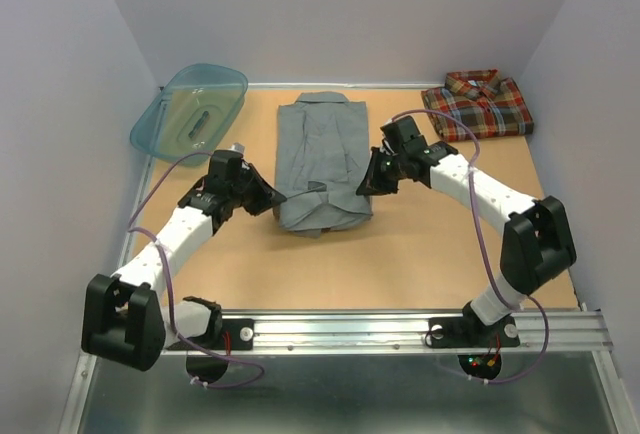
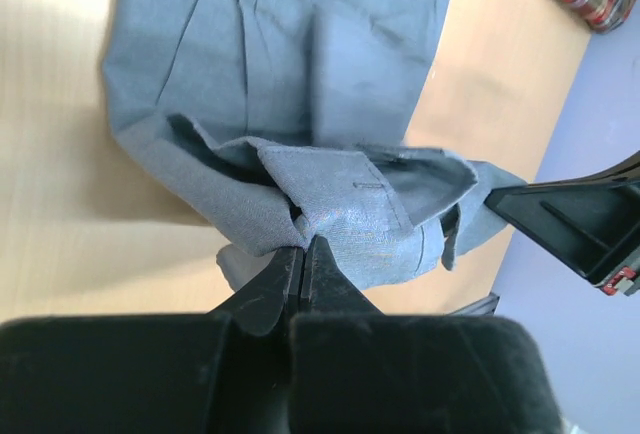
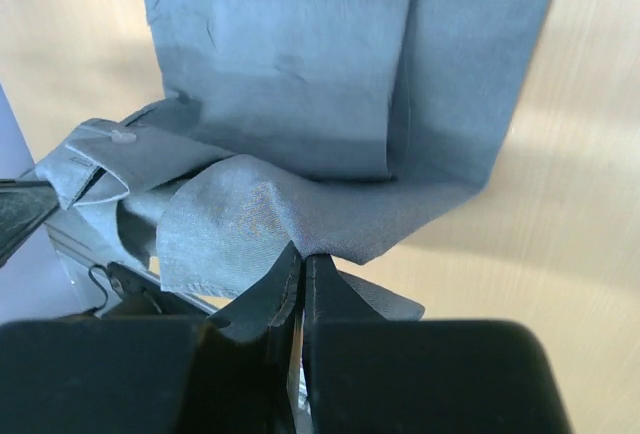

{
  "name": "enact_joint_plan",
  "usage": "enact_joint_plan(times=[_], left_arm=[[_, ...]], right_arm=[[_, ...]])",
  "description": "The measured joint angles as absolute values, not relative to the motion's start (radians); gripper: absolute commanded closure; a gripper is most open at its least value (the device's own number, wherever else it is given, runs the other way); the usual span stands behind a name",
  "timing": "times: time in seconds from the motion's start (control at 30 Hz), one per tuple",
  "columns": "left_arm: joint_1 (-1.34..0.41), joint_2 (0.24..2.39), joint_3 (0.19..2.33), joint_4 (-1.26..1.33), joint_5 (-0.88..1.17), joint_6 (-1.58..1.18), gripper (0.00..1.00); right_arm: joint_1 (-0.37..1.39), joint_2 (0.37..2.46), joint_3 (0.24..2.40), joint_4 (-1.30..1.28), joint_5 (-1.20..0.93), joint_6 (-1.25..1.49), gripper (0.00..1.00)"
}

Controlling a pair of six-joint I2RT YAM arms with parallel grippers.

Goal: Fold and stack the long sleeve shirts
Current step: Fold the shirt

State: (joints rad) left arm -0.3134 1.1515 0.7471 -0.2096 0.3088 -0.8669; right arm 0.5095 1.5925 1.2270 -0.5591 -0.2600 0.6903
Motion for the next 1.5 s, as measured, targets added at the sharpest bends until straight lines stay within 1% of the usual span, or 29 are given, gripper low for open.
enact_joint_plan(times=[0.2, 0.3, 0.53, 0.63, 0.73, 0.93, 0.97, 1.1, 1.2, 1.23, 1.27, 1.33, 1.37, 1.4, 1.43, 1.47, 1.5], left_arm=[[-0.260, 1.350, 0.885, -0.151, 0.348, -0.815, 1.00], [-0.238, 1.445, 0.941, -0.136, 0.367, -0.786, 1.00], [-0.207, 1.623, 1.061, -0.128, 0.398, -0.751, 1.00], [-0.200, 1.669, 1.109, -0.128, 0.409, -0.743, 1.00], [-0.198, 1.687, 1.145, -0.131, 0.417, -0.738, 1.00], [-0.194, 1.752, 1.233, -0.121, 0.430, -0.730, 0.96], [-0.194, 1.766, 1.241, -0.118, 0.430, -0.729, 0.94], [-0.193, 1.833, 1.280, -0.117, 0.429, -0.725, 0.88], [-0.189, 1.885, 1.315, -0.117, 0.423, -0.720, 0.79], [-0.187, 1.898, 1.324, -0.115, 0.422, -0.720, 0.75], [-0.184, 1.914, 1.334, -0.112, 0.422, -0.720, 0.69], [-0.181, 1.938, 1.354, -0.109, 0.423, -0.722, 0.62], [-0.180, 1.955, 1.372, -0.109, 0.424, -0.723, 0.55], [-0.179, 1.964, 1.382, -0.107, 0.425, -0.726, 0.52], [-0.178, 1.979, 1.402, -0.107, 0.427, -0.731, 0.43], [-0.176, 1.988, 1.420, -0.105, 0.429, -0.731, 0.38], [-0.176, 1.995, 1.432, -0.105, 0.432, -0.733, 0.36]], right_arm=[[0.452, 1.730, 1.351, -0.561, -0.293, 0.673, 0.98], [0.432, 1.782, 1.396, -0.560, -0.309, 0.671, 0.96], [0.408, 1.900, 1.487, -0.561, -0.327, 0.669, 0.96], [0.396, 1.935, 1.517, -0.562, -0.336, 0.669, 0.96], [0.380, 1.954, 1.542, -0.565, -0.347, 0.670, 0.91], [0.350, 1.995, 1.607, -0.562, -0.362, 0.674, 0.89], [0.345, 2.011, 1.622, -0.562, -0.363, 0.675, 0.89], [0.331, 2.058, 1.655, -0.562, -0.364, 0.680, 0.82], [0.319, 2.109, 1.690, -0.564, -0.362, 0.685, 0.75], [0.315, 2.126, 1.704, -0.566, -0.361, 0.686, 0.71], [0.311, 2.140, 1.717, -0.568, -0.359, 0.687, 0.69], [0.304, 2.177, 1.757, -0.570, -0.356, 0.695, 0.64], [0.299, 2.194, 1.779, -0.571, -0.356, 0.698, 0.63], [0.295, 2.209, 1.802, -0.570, -0.356, 0.701, 0.61], [0.293, 2.222, 1.824, -0.572, -0.355, 0.706, 0.60], [0.289, 2.236, 1.853, -0.571, -0.356, 0.711, 0.60], [0.286, 2.248, 1.877, -0.569, -0.355, 0.717, 0.60]])
